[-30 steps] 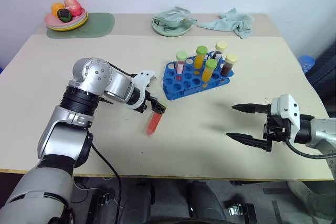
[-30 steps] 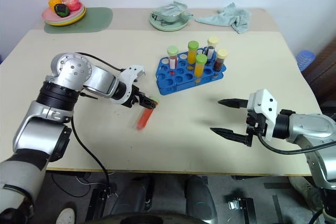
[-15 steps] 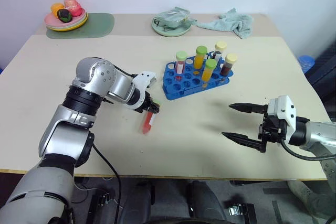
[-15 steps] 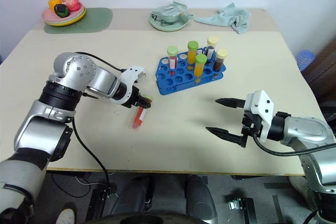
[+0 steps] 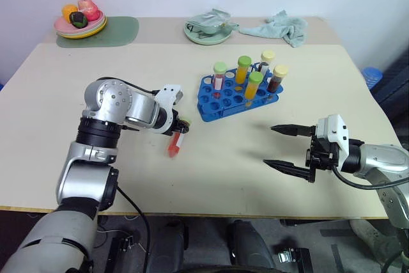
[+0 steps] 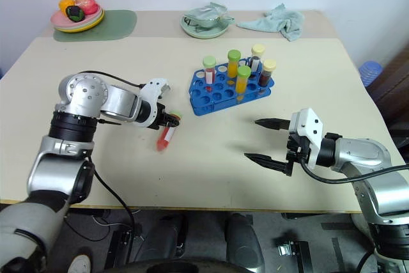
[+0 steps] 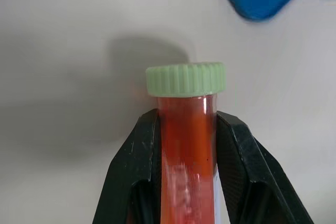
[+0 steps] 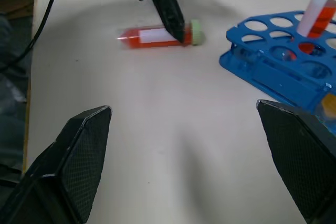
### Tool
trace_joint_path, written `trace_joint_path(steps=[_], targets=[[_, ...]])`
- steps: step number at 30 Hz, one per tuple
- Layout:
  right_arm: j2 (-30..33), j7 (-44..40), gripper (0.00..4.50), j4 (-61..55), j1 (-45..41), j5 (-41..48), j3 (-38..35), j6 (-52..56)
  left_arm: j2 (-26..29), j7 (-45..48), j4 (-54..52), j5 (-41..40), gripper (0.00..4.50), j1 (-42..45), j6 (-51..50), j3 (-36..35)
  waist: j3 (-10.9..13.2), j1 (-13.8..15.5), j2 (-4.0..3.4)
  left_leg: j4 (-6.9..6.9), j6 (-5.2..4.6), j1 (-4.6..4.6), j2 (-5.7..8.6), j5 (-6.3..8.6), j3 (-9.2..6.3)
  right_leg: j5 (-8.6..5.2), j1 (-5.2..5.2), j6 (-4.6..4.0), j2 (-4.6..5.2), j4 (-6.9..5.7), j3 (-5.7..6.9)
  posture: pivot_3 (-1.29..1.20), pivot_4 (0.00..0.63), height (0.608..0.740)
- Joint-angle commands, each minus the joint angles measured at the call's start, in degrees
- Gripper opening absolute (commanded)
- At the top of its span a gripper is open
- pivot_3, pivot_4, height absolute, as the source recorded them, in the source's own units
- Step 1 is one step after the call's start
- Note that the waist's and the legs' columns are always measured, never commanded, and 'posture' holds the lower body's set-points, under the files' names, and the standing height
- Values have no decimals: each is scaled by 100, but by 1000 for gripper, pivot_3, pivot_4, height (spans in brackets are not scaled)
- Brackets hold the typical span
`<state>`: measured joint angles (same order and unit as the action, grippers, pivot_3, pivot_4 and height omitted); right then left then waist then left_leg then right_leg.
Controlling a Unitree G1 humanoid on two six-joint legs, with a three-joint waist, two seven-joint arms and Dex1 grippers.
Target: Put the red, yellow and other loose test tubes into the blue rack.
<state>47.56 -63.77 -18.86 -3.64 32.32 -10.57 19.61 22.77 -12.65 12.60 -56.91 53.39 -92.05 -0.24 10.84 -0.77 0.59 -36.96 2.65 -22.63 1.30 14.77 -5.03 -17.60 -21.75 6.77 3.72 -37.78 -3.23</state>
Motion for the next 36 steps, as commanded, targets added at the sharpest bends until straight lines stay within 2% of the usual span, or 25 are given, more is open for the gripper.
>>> trace_joint_path(steps=[1,2,4,6,9,12,14,16,18,20,23,32,36], targets=[[-4,-65,4500,22,-98,104,-124,-73,5,77,-1061,244,867,-59,-32,-362,0,10,1,-5,1,-9,0,0,-1,0,-5,0,0,0,1,0,150,740],[0,-75,4500,37,-97,139,-163,-60,22,204,-1319,278,867,-130,53,-337,0,15,1,-8,3,-21,1,-2,-1,0,-17,1,2,-2,1,0,150,740],[-7,-3,4500,34,-109,267,-275,71,420,1324,-2504,578,867,-606,1451,-15,-1,-3,0,-15,46,-56,4,-26,2,1,-56,1,5,-17,1,0,150,740],[2,113,4500,14,-96,370,-407,225,639,1971,-3140,647,867,-961,2154,-122,-1,-9,0,-7,64,-76,1,-37,10,2,-93,0,5,-27,-9,0,150,740],[-40,458,4500,-34,-127,533,-651,512,682,2360,-3585,1262,867,-1319,3310,-104,-2,16,-1,-7,70,-77,-2,-40,13,2,-91,-2,2,-28,-7,0,150,740],[-184,1138,4500,-42,-242,480,-834,773,357,2505,-3498,1684,867,-1471,4054,55,-2,22,-1,-13,63,-75,3,-36,19,2,-79,-2,2,-24,-6,0,150,740],[-215,1489,4500,-189,-186,434,-893,967,-84,2748,-3160,1945,867,-1544,4904,52,-2,57,-2,-14,36,-74,4,-22,17,2,-75,-2,3,-21,-3,0,150,740],[-234,1728,4500,-368,-75,601,-996,1235,-395,3005,-2761,2578,867,-1630,6045,243,-1,90,0,-16,36,-79,9,-22,16,2,-77,-1,3,-19,-1,0,150,740],[-218,1819,4500,-557,141,659,-1138,1328,-528,3732,-1999,3377,867,-1638,7500,823,-4,123,-3,-15,38,-79,9,-23,19,2,-80,-1,2,-18,-2,0,150,740],[-216,1881,4500,-684,294,657,-1252,1351,-747,4069,-1346,3750,867,-1591,8351,1036,-4,129,-2,-13,36,-78,10,-22,21,2,-79,-1,-1,-17,-1,0,150,740],[-213,2022,4500,-933,561,723,-1506,1465,-1249,4050,-56,4315,867,-1280,9388,1202,-2,151,1,-19,18,-78,13,-12,22,3,-72,0,2,-14,-1,0,150,740],[-183,2166,4500,-1444,1194,873,-2075,1568,-2485,4026,2154,4901,867,-619,11026,1176,-2,133,1,-22,-1,-78,12,-3,21,4,-73,4,-2,-15,-1,0,150,740],[-102,2185,4500,-1587,1304,977,-2292,1697,-2659,3798,2486,5157,867,-529,11190,1112,-1,132,2,-23,-1,-78,12,-2,21,4,-73,5,-2,-16,-1,0,150,740]])
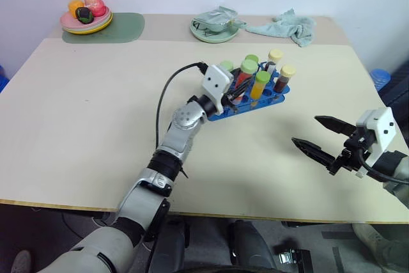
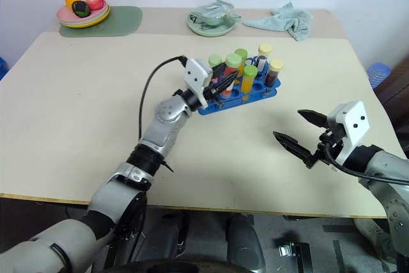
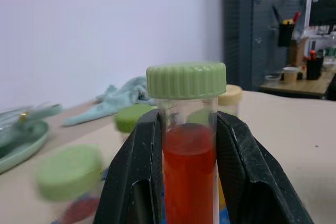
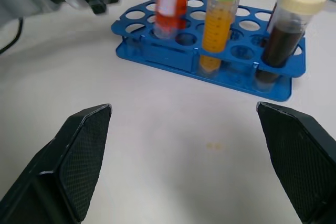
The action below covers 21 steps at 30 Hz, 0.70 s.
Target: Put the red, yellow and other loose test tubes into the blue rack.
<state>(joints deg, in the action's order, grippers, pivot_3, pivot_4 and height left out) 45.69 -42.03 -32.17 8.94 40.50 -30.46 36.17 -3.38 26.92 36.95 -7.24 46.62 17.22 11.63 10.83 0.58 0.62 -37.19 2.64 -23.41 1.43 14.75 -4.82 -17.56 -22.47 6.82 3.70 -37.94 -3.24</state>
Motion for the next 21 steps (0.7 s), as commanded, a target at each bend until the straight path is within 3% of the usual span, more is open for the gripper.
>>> trace_joint_path(steps=[1,13,21], targets=[[96,12,4500,-275,66,178,-337,59,-44,-170,124,237,867,151,332,-93,0,-6,0,0,0,0,0,0,-1,0,-1,0,-1,0,0,0,150,740],[189,46,4500,-364,-3,367,-382,247,25,-508,764,798,867,154,971,-130,-3,3,-2,-3,0,4,-1,0,-2,0,4,1,-2,-3,0,0,150,740],[277,34,4500,-314,-83,419,-361,292,0,-302,402,690,867,-138,826,-121,-6,2,-3,-3,0,6,-1,0,-2,0,5,1,-3,-4,1,0,150,740]])
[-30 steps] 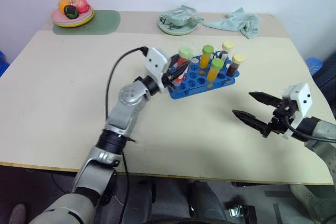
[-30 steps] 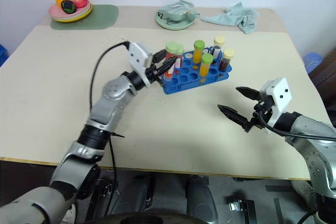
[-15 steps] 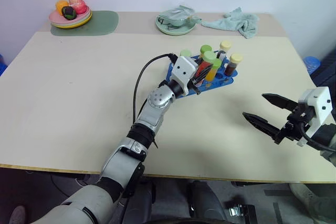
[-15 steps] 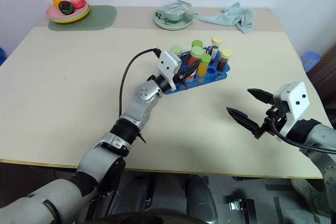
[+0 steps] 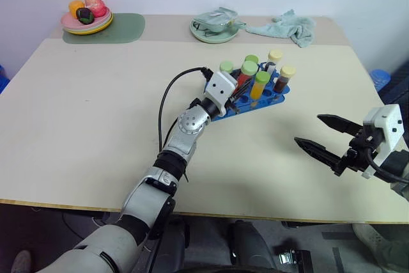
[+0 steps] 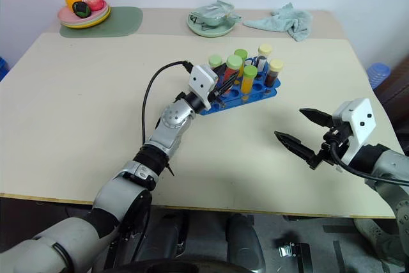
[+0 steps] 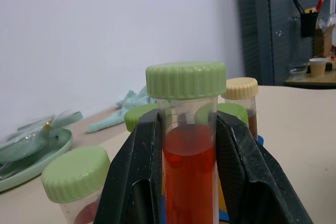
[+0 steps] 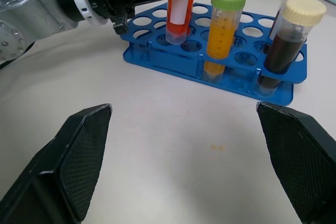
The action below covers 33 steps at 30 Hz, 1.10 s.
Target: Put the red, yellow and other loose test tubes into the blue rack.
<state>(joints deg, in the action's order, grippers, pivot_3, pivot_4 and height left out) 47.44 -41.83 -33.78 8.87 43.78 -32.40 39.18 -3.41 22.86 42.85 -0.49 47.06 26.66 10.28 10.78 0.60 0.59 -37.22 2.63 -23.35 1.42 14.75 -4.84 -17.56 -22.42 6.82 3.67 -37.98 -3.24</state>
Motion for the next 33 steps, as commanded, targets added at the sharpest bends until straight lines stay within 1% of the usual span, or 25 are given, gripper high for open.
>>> trace_joint_path(steps=[1,6,12,26,30,33], targets=[[110,15,4500,-150,-83,94,-166,-7,10,140,-328,-1,867,-258,-173,25,-1,-1,-1,0,0,0,0,0,0,0,0,0,0,-1,0,0,150,740],[112,18,4500,-144,-91,110,-162,-4,20,223,-882,-29,867,-550,-479,53,-1,3,-1,0,0,0,0,0,-1,0,1,0,0,0,0,0,150,740],[66,48,4500,-160,-116,131,-91,-8,57,306,-1019,14,867,-698,-661,76,-3,2,-1,-1,0,2,-1,0,-1,0,2,0,0,-1,0,0,150,740],[66,134,4500,-198,-215,132,-21,-8,229,34,-185,174,867,-427,-447,-42,-20,-6,0,-2,0,17,-1,0,0,0,19,0,-1,-1,0,0,150,740],[61,158,4500,-198,-266,126,33,-10,258,0,9,123,867,-323,-401,-89,-31,-21,0,-2,-1,20,-2,0,0,0,21,0,-2,-3,0,0,150,740],[64,157,4500,-184,-300,117,59,-12,236,173,39,-52,867,-342,-501,-142,-42,-32,-3,-1,-1,21,-2,0,0,0,22,0,-3,-3,0,0,150,740]])
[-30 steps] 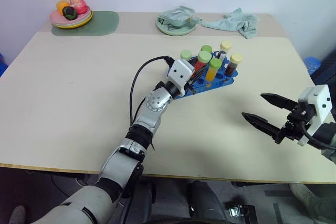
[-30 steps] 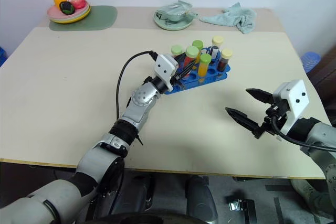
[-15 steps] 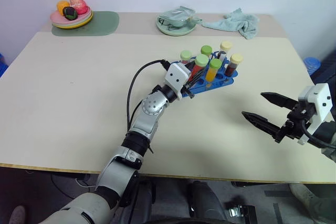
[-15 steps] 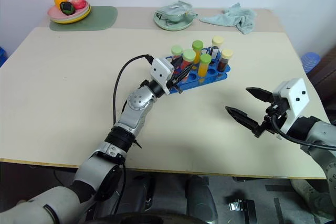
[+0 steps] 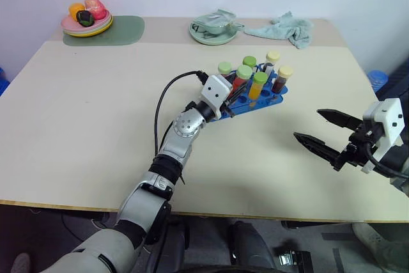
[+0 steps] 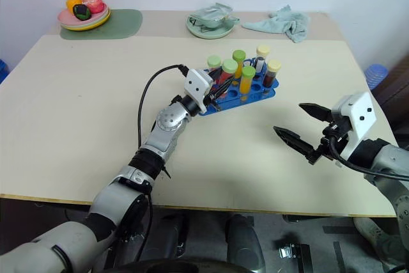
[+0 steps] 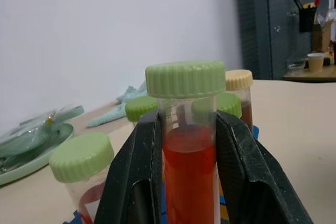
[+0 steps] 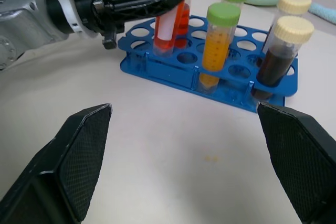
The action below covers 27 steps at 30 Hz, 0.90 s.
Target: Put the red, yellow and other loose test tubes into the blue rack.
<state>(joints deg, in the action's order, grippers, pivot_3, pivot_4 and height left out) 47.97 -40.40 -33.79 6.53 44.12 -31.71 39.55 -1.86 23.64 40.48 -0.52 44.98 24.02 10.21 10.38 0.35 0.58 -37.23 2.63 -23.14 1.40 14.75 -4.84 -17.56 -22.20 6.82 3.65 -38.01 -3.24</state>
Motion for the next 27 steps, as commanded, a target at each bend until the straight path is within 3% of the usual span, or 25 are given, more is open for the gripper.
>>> trace_joint_path(steps=[1,10,11,16,20,23,27], targets=[[12,14,4500,-180,-76,81,-4,-50,71,182,256,-124,867,-154,-296,-149,-2,-19,-2,0,0,0,0,0,0,0,0,0,0,0,0,0,150,740],[5,25,4500,-171,-107,76,45,-71,-26,350,91,-320,867,-320,-401,-284,-1,-24,0,1,0,-7,-2,0,-2,0,-8,0,-2,-3,1,0,150,740],[2,24,4500,-163,-113,74,52,-77,-49,397,64,-395,1882,-346,-424,-328,-1,-24,0,1,0,-7,-2,0,-2,0,-8,0,-2,-3,1,0,150,740],[-39,22,4500,-143,-109,40,82,-126,-132,570,-399,-638,4351,-515,-476,-417,0,-7,1,0,0,-10,-2,0,-2,0,-12,0,-2,-3,1,0,150,740],[-72,-20,4500,-67,-87,-10,110,-206,-46,576,-1204,-726,4351,-818,-763,-390,0,9,1,-1,0,-13,-2,0,-2,0,-13,0,0,-2,1,0,150,740],[-172,-41,4500,6,-39,-110,235,-338,312,477,-1966,-468,4351,-1252,-1070,-303,-2,-13,-2,0,0,-12,-3,0,-2,0,-13,0,0,-2,0,0,150,740],[-439,-222,4500,355,156,-473,366,-852,567,999,-2755,-1175,4351,-1971,-1340,-465,-4,-26,-5,1,0,-8,-7,0,-2,0,-12,-1,-3,-4,0,0,150,740]])
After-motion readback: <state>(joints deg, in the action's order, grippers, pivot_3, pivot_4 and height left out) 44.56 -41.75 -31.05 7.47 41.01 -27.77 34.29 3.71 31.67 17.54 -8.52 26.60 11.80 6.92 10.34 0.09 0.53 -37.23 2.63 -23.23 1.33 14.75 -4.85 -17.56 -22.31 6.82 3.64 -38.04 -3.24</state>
